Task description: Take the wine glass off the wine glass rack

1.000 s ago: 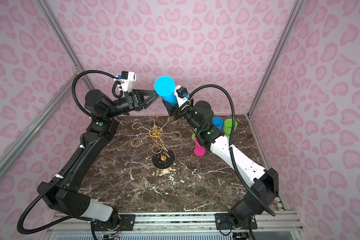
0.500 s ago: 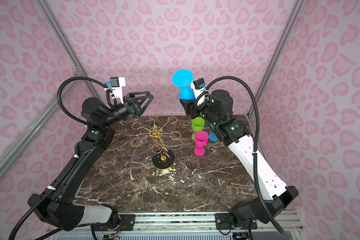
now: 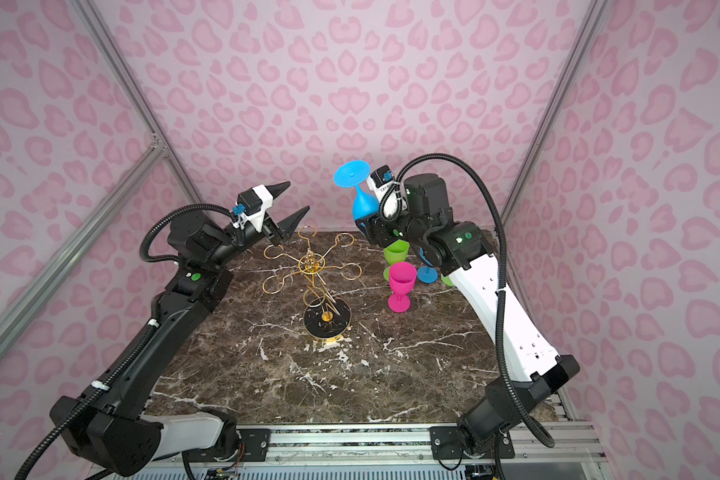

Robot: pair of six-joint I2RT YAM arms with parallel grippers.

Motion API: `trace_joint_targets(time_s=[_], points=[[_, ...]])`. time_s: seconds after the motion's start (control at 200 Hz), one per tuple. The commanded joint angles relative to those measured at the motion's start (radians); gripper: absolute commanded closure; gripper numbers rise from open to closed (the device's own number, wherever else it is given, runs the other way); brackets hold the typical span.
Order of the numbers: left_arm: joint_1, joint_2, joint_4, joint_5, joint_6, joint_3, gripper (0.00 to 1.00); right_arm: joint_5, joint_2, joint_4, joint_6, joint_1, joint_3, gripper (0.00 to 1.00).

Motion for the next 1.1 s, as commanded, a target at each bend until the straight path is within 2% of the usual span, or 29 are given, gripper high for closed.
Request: trace_joint_targets(time_s=[0.0, 0.18, 0.4, 0.695, 0.9, 0.925, 1.095], points=[[-0.001, 0.008, 0.047, 0.04, 0.189, 0.013, 0.36, -0.017, 0.028, -0.083, -0.009, 0.014, 0.037, 0.51], [-0.012, 0.014, 0.045, 0.116, 0.327, 0.007, 0.42, -0.027, 0.068, -0.145, -0.012, 0.048, 0.098, 0.51], [-0.033, 0.029, 0.04, 0.111, 0.417, 0.011, 0.46, -0.037, 0.118, -0.227, -0.025, 0.079, 0.164, 0.52], [-0.041, 0.047, 0.043, 0.06, 0.437, 0.023, 0.51, -0.042, 0.157, -0.286, -0.034, 0.124, 0.206, 0.54], [-0.042, 0.049, 0.044, 0.041, 0.437, 0.023, 0.63, -0.056, 0.161, -0.285, -0.023, 0.138, 0.201, 0.54], [-0.042, 0.049, 0.045, 0.042, 0.436, 0.023, 0.67, -0.057, 0.162, -0.286, -0.022, 0.139, 0.201, 0.54], [-0.045, 0.053, 0.046, 0.042, 0.436, 0.021, 0.75, -0.068, 0.164, -0.277, -0.005, 0.145, 0.197, 0.54]])
